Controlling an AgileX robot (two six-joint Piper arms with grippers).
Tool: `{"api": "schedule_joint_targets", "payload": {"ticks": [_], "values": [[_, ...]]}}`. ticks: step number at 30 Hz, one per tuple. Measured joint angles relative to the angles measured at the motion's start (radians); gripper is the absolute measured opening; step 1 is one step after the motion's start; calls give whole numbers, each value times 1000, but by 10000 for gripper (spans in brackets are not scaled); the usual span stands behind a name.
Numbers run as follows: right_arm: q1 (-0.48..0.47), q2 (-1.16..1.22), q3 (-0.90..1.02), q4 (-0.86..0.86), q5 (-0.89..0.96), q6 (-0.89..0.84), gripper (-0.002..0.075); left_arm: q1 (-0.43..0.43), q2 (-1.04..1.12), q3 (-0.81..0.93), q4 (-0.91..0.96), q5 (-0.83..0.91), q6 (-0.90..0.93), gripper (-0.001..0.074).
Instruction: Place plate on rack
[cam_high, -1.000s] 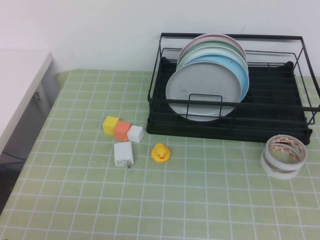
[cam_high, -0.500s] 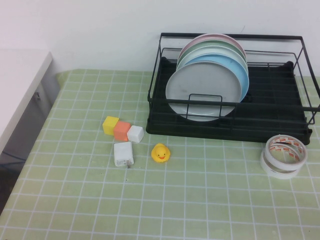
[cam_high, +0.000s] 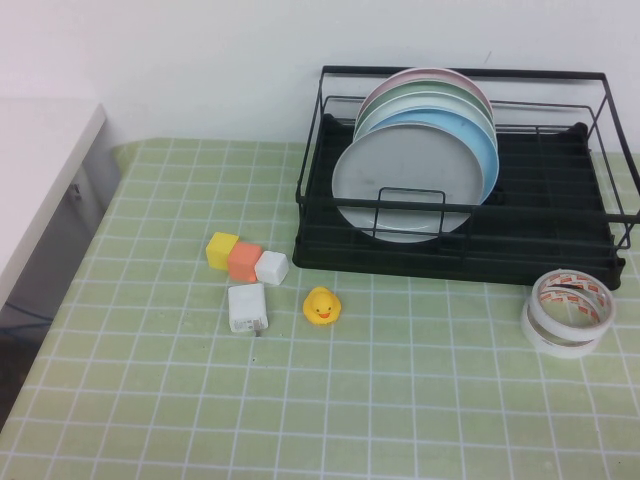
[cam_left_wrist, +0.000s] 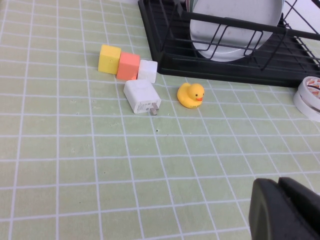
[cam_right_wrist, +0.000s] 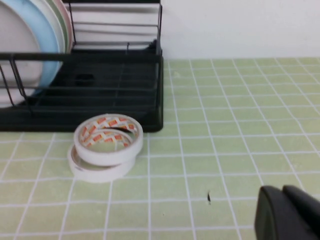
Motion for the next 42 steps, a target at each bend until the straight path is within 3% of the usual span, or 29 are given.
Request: {"api": "schedule_joint_targets", "payload": {"ticks": [37, 42], "values": [[33, 0, -6, 4, 67, 2, -1, 0, 0, 5, 2, -5, 0, -2], [33, 0, -6, 4, 67, 2, -1, 64, -1, 75, 73, -102, 2, -1]]}}
